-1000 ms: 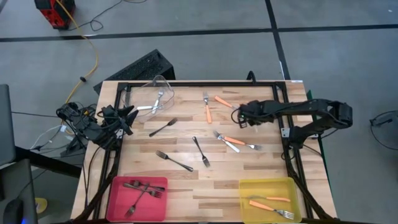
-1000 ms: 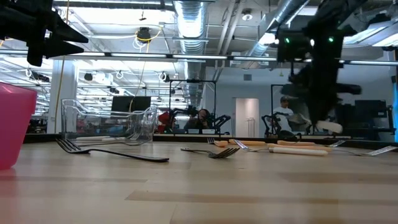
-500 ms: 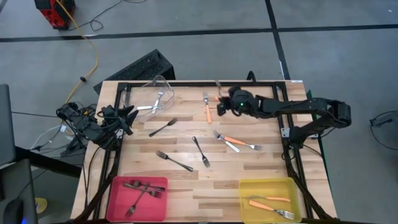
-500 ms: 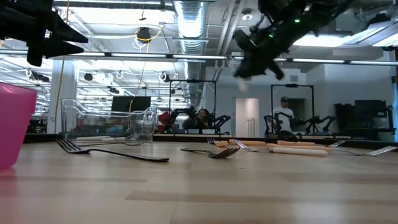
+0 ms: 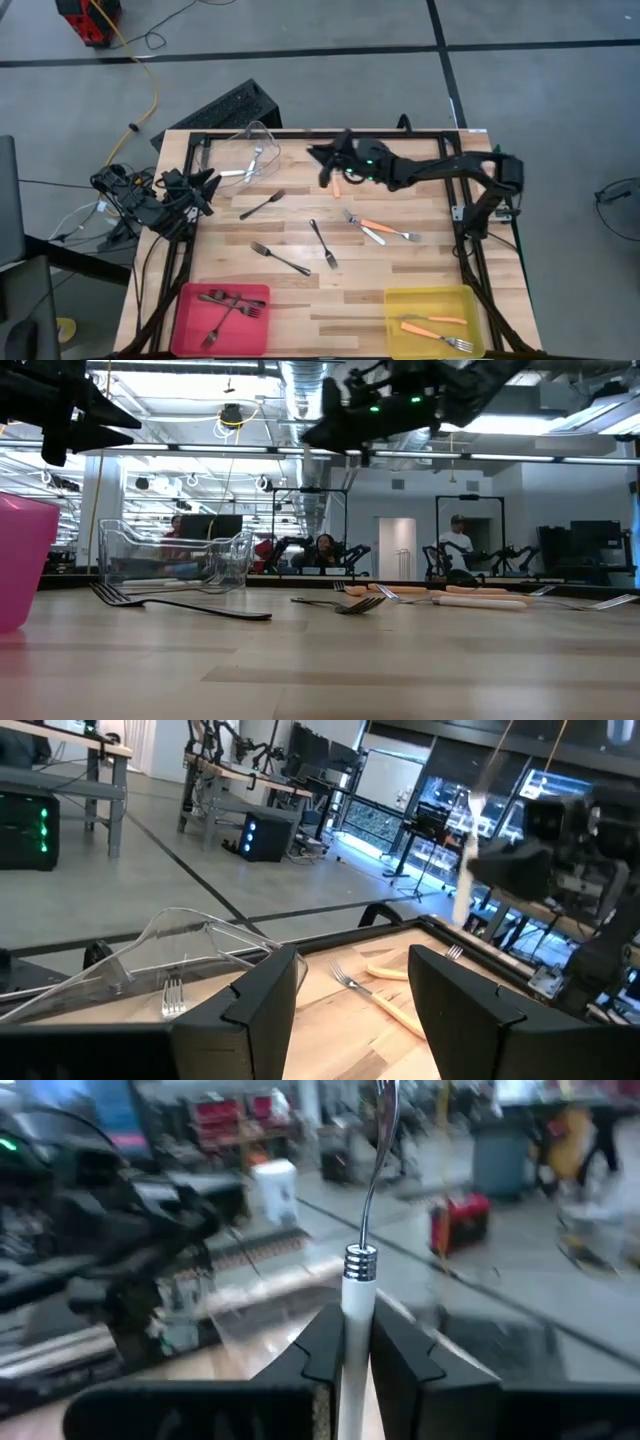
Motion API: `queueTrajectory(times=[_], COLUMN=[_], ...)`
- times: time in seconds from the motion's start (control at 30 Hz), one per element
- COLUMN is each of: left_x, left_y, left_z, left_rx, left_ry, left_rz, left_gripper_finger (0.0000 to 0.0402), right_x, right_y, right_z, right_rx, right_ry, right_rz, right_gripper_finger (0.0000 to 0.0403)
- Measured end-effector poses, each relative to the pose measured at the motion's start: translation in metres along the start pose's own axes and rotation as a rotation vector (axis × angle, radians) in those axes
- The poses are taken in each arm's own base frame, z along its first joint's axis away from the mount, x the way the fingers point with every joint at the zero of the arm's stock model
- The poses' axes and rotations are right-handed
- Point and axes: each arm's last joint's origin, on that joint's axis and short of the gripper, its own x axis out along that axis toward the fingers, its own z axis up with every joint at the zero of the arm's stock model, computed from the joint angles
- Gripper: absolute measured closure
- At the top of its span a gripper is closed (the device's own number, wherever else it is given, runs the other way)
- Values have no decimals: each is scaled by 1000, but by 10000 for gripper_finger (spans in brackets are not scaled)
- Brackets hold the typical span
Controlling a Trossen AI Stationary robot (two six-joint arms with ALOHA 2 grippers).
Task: Sort silverware by color (type)
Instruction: Put the white fork into the transparent bin
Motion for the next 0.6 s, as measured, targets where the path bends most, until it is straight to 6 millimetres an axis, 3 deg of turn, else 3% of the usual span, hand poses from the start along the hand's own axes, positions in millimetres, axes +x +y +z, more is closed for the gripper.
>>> queueTrajectory(times=[0.3,0.6], left_x=[0,0], left_y=[0,0], left_z=[-1,-1], left_rx=[-5,-6], left_ry=[5,8], left_rz=[-5,-8], left_gripper_finger=[223,223], right_x=[72,126], right_y=[19,14], right_z=[6,14], right_rx=[-84,-97], right_ry=[-69,-163], right_rz=[198,367], right_gripper_finger=[341,341])
